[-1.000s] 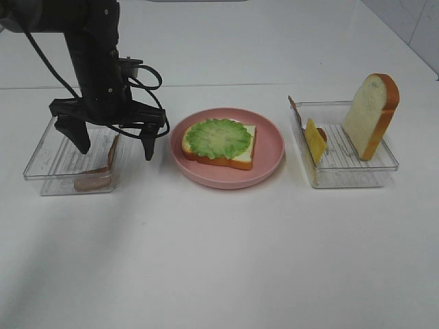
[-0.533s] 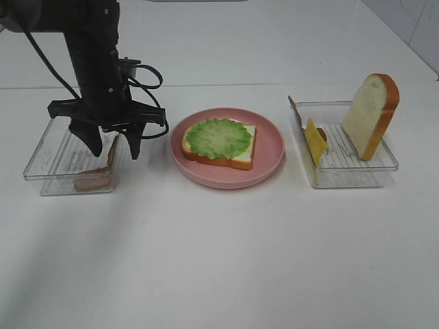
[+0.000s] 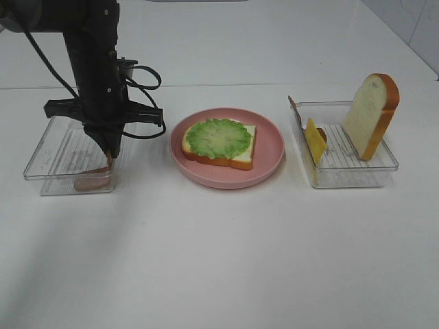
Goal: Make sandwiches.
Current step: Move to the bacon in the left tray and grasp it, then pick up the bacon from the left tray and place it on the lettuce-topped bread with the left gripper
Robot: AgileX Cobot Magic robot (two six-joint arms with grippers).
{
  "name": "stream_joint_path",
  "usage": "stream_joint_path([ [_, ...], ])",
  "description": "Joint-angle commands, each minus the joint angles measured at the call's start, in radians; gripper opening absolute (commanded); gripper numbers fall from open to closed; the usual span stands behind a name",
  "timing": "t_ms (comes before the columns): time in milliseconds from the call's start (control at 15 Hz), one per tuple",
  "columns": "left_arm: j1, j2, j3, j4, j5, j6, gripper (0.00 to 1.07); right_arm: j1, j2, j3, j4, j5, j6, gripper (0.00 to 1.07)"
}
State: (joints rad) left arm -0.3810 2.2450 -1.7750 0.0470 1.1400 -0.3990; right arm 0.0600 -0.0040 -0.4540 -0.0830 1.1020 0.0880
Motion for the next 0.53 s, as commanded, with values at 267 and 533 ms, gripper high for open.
stream_joint_path([
  [267, 0.0, -0.033, -0.004, 0.018, 0.01, -0.01, 0.0, -0.003, -0.024, 0.003, 0.001, -0.003, -0.006, 0.98],
  [533, 0.0, -0.075, -0.095, 0.023, 0.136, 0.02, 0.0, -0.003, -0.024, 0.003, 0.001, -0.003, -0.006, 0.98],
])
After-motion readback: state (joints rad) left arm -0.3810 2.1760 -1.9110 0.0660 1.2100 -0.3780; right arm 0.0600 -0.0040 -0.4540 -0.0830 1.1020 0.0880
